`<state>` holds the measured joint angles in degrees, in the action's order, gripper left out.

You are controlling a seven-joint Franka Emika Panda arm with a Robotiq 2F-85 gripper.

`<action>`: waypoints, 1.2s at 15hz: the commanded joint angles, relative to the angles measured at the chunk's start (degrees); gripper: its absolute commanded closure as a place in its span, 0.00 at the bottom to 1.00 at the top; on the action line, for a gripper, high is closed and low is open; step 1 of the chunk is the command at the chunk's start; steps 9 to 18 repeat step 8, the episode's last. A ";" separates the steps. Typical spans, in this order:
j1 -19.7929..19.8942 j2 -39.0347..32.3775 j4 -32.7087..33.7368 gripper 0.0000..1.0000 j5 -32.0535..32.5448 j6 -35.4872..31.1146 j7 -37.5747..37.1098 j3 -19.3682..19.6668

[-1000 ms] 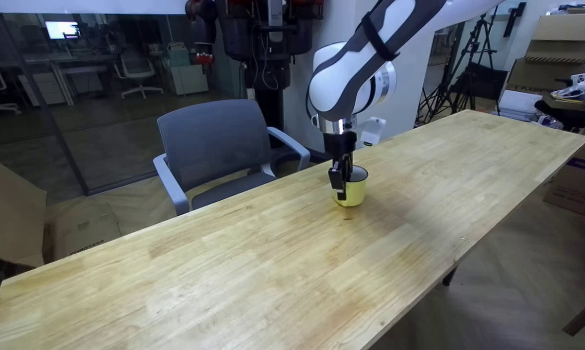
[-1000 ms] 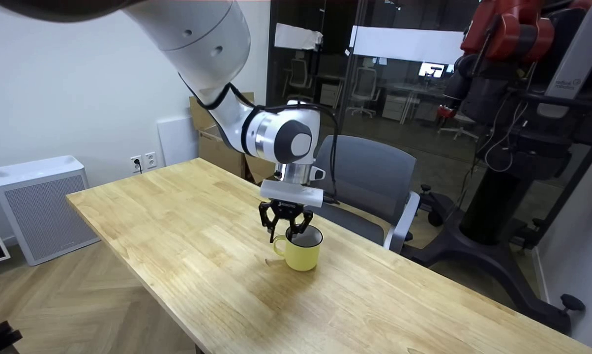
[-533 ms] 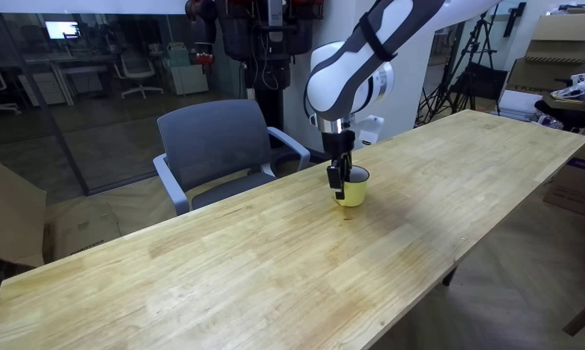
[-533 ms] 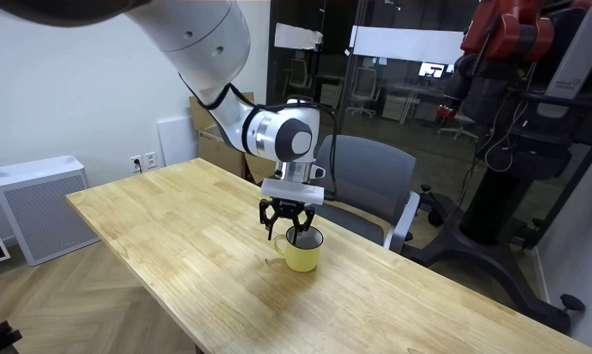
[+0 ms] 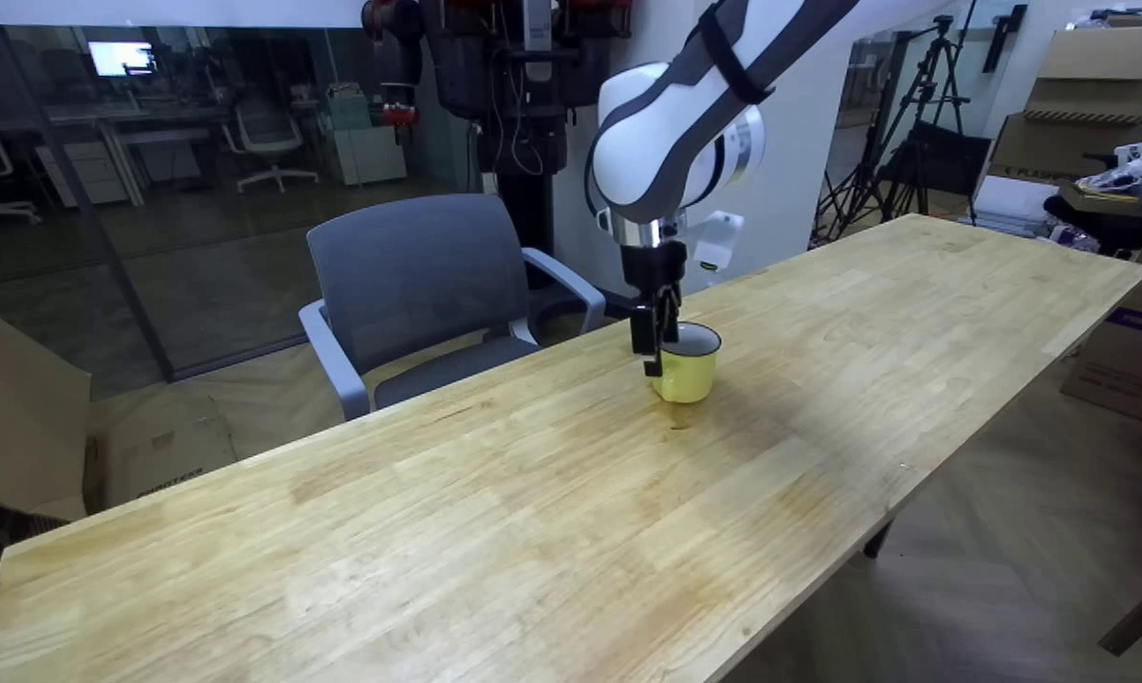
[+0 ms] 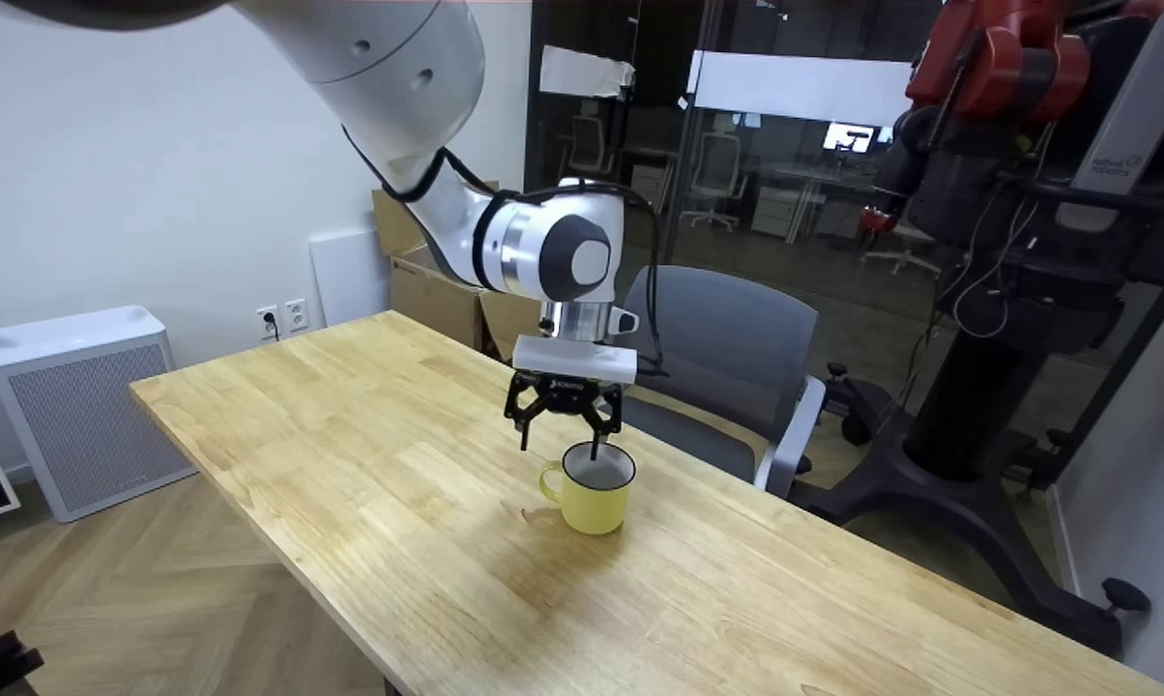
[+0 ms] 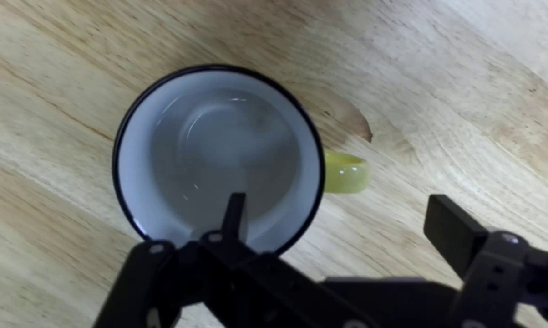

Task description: Move the yellow cup to the left

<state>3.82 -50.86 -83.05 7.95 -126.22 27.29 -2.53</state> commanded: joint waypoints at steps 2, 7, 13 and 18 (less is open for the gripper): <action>-2.30 5.62 -4.00 0.00 2.01 0.46 -4.67 1.10; -2.12 5.74 -3.00 0.00 1.41 1.43 -4.14 0.05; -2.31 6.57 -3.62 0.00 1.41 1.84 -4.50 0.05; -2.31 6.57 -3.62 0.00 1.41 1.84 -4.50 0.05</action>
